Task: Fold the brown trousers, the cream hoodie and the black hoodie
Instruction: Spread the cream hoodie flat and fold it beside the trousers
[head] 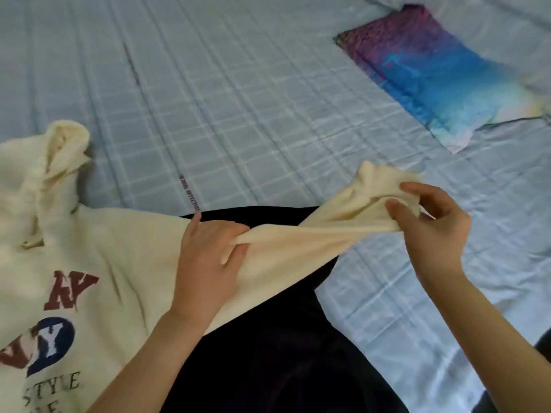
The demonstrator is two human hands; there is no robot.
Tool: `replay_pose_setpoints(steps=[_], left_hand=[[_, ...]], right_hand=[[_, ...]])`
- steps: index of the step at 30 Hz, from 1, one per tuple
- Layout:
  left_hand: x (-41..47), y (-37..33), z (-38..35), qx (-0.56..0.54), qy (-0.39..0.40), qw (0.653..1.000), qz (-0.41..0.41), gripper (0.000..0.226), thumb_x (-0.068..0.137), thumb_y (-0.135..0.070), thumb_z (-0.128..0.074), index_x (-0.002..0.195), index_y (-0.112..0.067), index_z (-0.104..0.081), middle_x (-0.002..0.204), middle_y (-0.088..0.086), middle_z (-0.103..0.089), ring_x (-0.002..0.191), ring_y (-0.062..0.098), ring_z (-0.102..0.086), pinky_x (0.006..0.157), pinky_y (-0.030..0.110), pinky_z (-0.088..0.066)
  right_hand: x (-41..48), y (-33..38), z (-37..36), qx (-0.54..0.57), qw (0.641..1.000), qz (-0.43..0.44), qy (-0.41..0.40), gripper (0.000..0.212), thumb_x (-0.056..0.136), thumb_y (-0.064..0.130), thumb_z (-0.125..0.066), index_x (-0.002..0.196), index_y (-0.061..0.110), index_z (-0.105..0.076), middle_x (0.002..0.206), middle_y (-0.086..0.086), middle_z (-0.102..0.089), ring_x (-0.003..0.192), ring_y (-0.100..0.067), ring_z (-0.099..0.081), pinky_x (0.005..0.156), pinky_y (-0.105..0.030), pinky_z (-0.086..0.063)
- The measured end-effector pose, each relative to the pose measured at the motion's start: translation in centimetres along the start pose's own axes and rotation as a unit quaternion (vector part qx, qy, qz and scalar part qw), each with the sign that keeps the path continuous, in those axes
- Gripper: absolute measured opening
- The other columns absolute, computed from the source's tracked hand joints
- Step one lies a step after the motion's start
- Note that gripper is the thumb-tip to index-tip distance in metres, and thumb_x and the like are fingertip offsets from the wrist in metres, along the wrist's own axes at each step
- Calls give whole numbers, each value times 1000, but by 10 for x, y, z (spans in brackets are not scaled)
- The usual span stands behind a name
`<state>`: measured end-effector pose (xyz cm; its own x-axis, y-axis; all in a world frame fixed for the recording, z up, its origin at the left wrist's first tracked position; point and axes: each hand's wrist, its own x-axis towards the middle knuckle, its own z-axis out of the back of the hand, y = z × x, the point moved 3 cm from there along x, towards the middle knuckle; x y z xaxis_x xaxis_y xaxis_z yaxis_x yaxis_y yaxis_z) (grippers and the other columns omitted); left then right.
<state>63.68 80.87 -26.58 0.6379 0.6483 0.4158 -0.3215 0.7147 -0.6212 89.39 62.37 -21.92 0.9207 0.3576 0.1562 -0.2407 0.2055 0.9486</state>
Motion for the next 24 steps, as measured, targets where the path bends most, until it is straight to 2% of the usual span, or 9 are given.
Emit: replay_pose_setpoints(steps=[2,4,7,10,12,15,18,22,24], left_hand=[[-16,4,-16,39,82,996,19,18,84,-15,-74,100,-21,-69,94,-13,-65,94,12,-59,120,38,-17],[-29,13,-26,64,147,986,35,21,86,-17,-75,107,-17,-71,99,-8,-67,96,18,-63,117,48,-25],[-29,18,-25,51,158,986,13,19,92,-18,-68,110,-15,-71,101,-5,-66,95,19,-60,105,48,-38],[-16,19,-11,-9,110,993,33,21,91,-19,-57,107,-16,-70,99,-7,-65,91,15,-56,89,32,-40],[-9,21,-3,-39,87,993,66,24,92,-22,-53,110,-17,-68,100,-11,-62,93,8,-54,83,23,-37],[-7,25,-3,-61,90,988,106,25,92,-26,-53,111,-19,-67,99,-10,-62,94,7,-54,81,19,-36],[-11,27,-12,-54,112,984,127,19,95,-22,-59,112,-18,-68,98,-7,-64,94,12,-56,80,18,-34],[-14,26,-19,-27,122,984,125,20,95,-18,-62,113,-14,-69,95,-2,-64,94,20,-57,79,20,-32],[-14,23,-19,-6,132,984,118,24,94,-23,-63,116,-16,-67,96,-4,-63,95,22,-57,85,26,-35]], right_hand=[[-18,-41,4,-88,992,-75,56,30,80,2,-78,100,23,-68,99,2,-71,80,-4,-65,65,-21,-52],[-39,-80,3,-144,965,-168,138,27,85,3,-73,107,17,-67,108,-8,-67,94,-20,-66,72,-25,-52],[-52,-94,3,-29,954,-236,183,28,96,4,-58,116,21,-68,121,-3,-65,107,-20,-65,85,-29,-55],[-52,-89,12,-23,935,-204,288,57,91,-5,-55,131,34,-62,131,7,-58,113,-1,-61,90,-19,-49],[-51,-82,14,-60,933,-153,320,70,83,-17,-60,134,31,-60,131,3,-58,104,-2,-65,86,-14,-51],[-44,-70,10,-141,947,-40,287,56,79,-8,-76,124,25,-66,122,0,-64,97,-13,-63,81,-21,-54],[-38,-67,9,-149,956,-13,251,40,82,6,-79,118,22,-70,117,5,-68,100,-19,-61,81,-35,-53],[-34,-69,12,-173,954,8,245,38,83,10,-78,114,31,-70,113,12,-68,101,-19,-56,78,-19,-49],[-34,-68,13,-183,954,14,236,39,83,12,-78,110,39,-68,106,13,-63,99,-18,-52,74,-10,-44]])
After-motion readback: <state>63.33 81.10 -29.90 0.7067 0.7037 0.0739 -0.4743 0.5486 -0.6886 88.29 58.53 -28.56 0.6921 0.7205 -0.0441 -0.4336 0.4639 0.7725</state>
